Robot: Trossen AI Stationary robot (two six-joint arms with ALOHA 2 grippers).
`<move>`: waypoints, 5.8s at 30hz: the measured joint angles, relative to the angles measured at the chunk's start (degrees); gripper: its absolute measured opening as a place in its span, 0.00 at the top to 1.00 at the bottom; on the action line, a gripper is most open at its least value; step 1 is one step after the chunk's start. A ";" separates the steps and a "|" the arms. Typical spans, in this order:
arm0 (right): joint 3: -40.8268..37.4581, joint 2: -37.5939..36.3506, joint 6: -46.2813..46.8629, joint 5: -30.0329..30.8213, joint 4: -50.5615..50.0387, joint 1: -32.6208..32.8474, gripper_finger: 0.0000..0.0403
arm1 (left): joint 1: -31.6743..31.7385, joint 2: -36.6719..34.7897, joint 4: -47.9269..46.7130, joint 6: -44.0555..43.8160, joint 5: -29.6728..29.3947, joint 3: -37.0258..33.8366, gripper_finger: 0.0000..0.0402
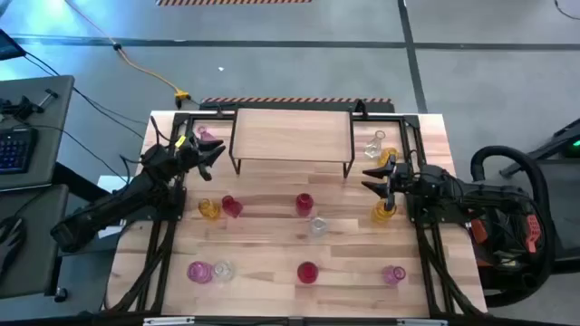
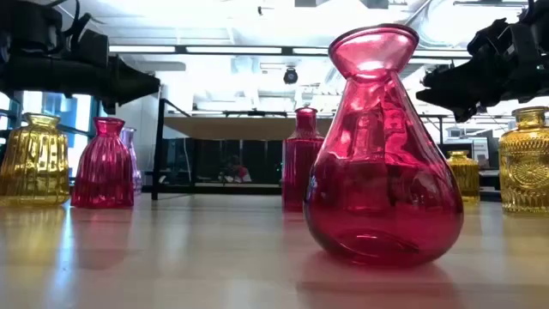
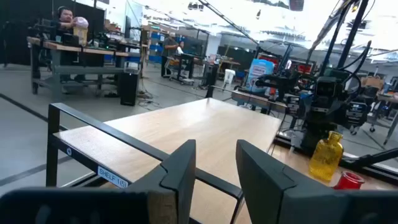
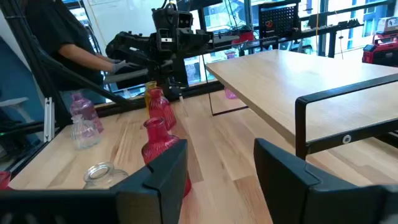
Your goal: Sort vases onto shelf
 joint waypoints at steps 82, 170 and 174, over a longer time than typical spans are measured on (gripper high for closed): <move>0.00 0.00 0.00 -0.02 0.01 0.00 0.58 | 0.01 0.01 -0.01 0.00 0.00 0.00 0.73; 85.85 71.96 1.80 7.77 -80.58 -40.02 0.58 | 0.03 0.00 -3.00 -5.55 -10.13 0.00 0.73; 85.85 75.91 -0.79 6.86 -82.72 -42.92 0.58 | 0.03 0.01 -3.00 -5.55 -10.10 -0.01 0.73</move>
